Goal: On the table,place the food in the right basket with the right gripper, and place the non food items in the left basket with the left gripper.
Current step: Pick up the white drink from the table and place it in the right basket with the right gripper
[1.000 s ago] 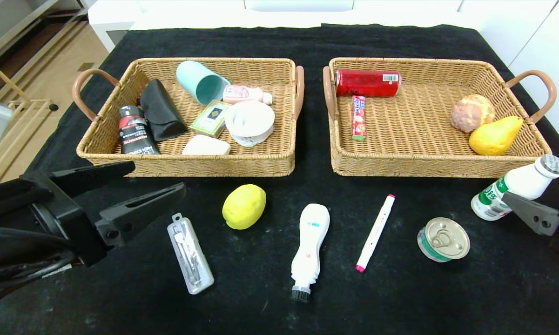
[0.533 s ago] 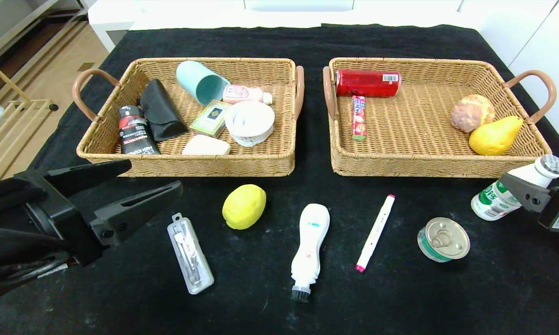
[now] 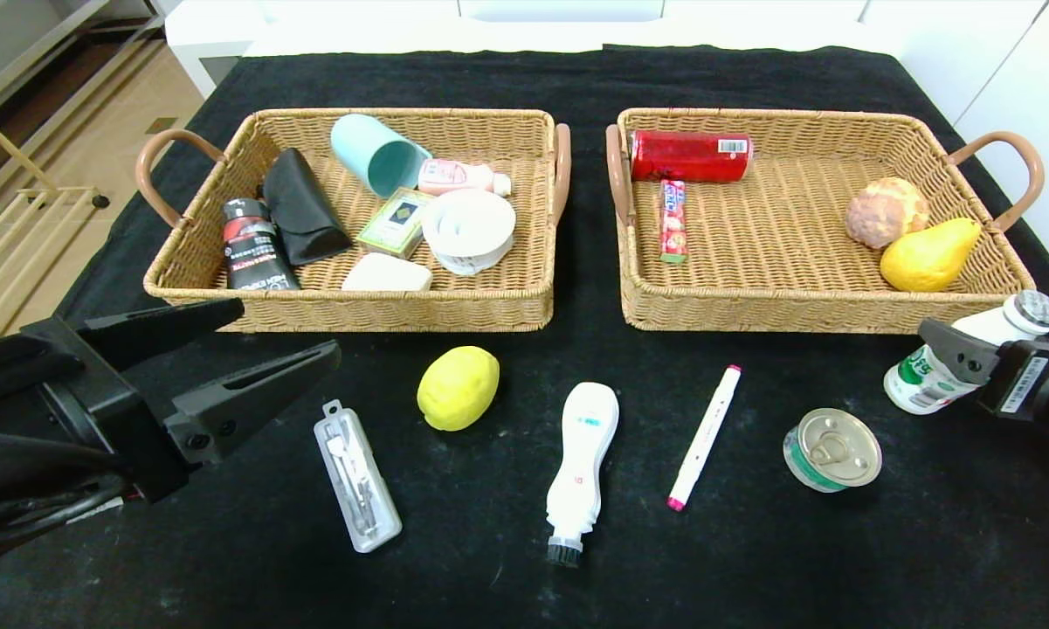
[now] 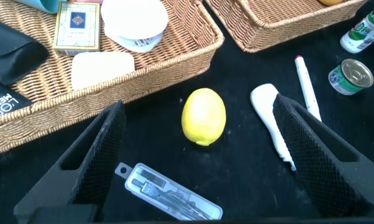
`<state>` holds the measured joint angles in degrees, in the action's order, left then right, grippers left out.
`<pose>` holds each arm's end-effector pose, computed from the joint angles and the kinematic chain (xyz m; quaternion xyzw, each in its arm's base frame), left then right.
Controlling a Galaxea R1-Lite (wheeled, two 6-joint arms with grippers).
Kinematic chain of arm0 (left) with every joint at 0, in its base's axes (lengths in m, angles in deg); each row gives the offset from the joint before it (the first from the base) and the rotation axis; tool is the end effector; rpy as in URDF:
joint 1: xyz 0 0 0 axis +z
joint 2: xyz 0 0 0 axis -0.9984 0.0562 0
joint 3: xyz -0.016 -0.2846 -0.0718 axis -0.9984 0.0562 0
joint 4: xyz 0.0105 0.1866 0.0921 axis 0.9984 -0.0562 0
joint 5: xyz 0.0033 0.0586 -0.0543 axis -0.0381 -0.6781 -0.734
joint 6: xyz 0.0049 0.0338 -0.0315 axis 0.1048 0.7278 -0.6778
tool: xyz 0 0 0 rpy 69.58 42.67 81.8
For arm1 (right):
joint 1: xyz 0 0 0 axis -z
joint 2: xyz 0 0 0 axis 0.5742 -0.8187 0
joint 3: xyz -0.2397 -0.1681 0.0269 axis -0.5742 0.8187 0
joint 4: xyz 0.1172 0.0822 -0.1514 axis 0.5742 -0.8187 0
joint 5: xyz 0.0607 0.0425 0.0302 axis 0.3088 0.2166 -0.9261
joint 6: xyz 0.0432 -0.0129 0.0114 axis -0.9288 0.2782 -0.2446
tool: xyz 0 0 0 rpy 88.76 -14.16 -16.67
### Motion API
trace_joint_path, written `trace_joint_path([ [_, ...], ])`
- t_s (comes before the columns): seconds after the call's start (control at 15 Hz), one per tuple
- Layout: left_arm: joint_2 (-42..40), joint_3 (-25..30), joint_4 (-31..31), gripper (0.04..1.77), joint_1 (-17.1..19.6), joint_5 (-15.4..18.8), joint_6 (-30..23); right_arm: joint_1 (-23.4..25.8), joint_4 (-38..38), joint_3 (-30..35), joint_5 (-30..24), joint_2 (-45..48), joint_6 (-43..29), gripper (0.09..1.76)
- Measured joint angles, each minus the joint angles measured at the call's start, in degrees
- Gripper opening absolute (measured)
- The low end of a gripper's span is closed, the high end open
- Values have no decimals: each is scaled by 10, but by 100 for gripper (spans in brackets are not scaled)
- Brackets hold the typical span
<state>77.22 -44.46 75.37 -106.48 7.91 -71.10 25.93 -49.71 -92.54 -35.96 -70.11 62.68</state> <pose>0.1846 -0.0760 0.2380 0.0157 -0.0030 -0.2695 0.9629 0.2392 0.0273 0.1880 0.0683 0.0407 -0.0424 0.9959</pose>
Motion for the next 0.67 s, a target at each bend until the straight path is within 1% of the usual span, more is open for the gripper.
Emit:
trace_joint_path([
  [0.07, 0, 0, 0, 172, 0, 0, 0, -2, 2, 0, 0, -4, 0, 171],
  [0.33, -2, 0, 0, 172, 0, 0, 1, -7, 3, 0, 0, -12, 0, 110],
  [0.4, -2, 1, 0, 172, 0, 0, 1, -7, 3, 0, 0, -13, 1, 99],
  [0.53, -3, 1, 0, 172, 0, 0, 1, -7, 4, 1, 0, -14, 0, 90],
  [0.67, -4, 1, 0, 172, 0, 0, 1, -7, 5, 1, 0, -15, 0, 89],
])
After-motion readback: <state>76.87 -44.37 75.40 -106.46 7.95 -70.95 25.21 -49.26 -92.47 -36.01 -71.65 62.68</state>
